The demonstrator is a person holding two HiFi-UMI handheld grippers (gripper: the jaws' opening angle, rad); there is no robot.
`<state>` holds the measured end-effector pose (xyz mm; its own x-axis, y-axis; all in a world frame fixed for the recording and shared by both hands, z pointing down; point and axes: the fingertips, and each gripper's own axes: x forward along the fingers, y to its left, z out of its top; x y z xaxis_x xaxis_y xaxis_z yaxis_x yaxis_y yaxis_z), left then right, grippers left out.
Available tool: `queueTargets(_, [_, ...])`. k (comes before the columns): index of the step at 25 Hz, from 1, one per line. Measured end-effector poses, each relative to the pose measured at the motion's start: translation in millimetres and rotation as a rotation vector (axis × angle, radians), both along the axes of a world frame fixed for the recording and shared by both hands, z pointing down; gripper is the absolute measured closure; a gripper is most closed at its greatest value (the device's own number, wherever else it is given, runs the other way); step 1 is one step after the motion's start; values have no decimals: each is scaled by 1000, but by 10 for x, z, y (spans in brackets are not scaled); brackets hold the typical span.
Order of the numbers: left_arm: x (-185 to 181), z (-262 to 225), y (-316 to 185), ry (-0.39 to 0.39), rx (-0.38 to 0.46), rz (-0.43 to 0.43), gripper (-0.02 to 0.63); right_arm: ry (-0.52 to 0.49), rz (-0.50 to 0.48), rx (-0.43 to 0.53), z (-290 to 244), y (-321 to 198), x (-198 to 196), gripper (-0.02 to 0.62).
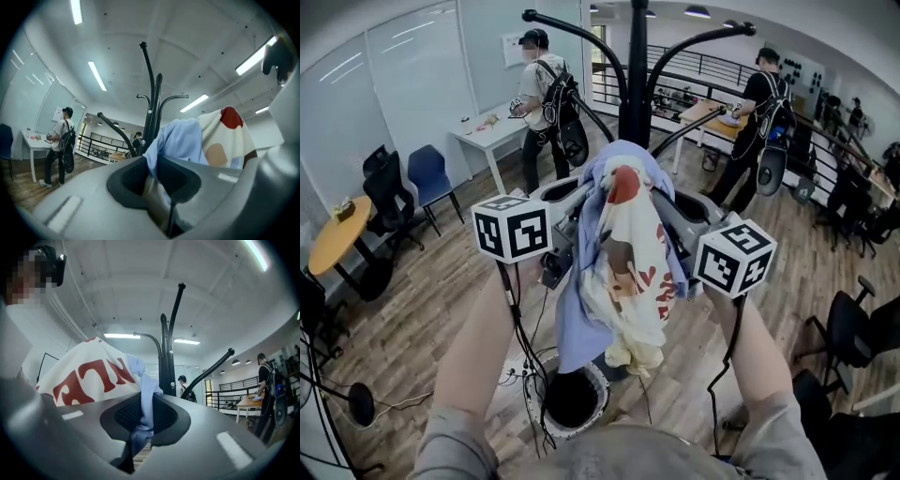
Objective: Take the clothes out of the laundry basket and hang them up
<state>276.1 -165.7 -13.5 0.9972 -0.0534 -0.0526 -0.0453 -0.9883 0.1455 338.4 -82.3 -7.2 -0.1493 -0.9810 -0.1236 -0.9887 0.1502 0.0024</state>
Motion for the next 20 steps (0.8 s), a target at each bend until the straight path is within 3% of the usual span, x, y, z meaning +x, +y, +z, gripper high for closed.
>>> queueTargets(6, [-154,219,35,22,-77,-35,545,-46,-12,14,91,55,-148,526])
queueTargets(9, [-272,140,1,40,-49,-70,529,-44,28,30,66,106,-114,518])
queueTargets(11, [-368,110,-22,36,-24,-95,481,-44,51,33,46,162,-89,497])
queueTargets(15, [-609,196,-9,4,15,-131,429,24,106,10,76,362,-12,393])
queueTargets(20, [-1010,293,99,-30,54,-164,408,81,136,4,68,690,-79,383])
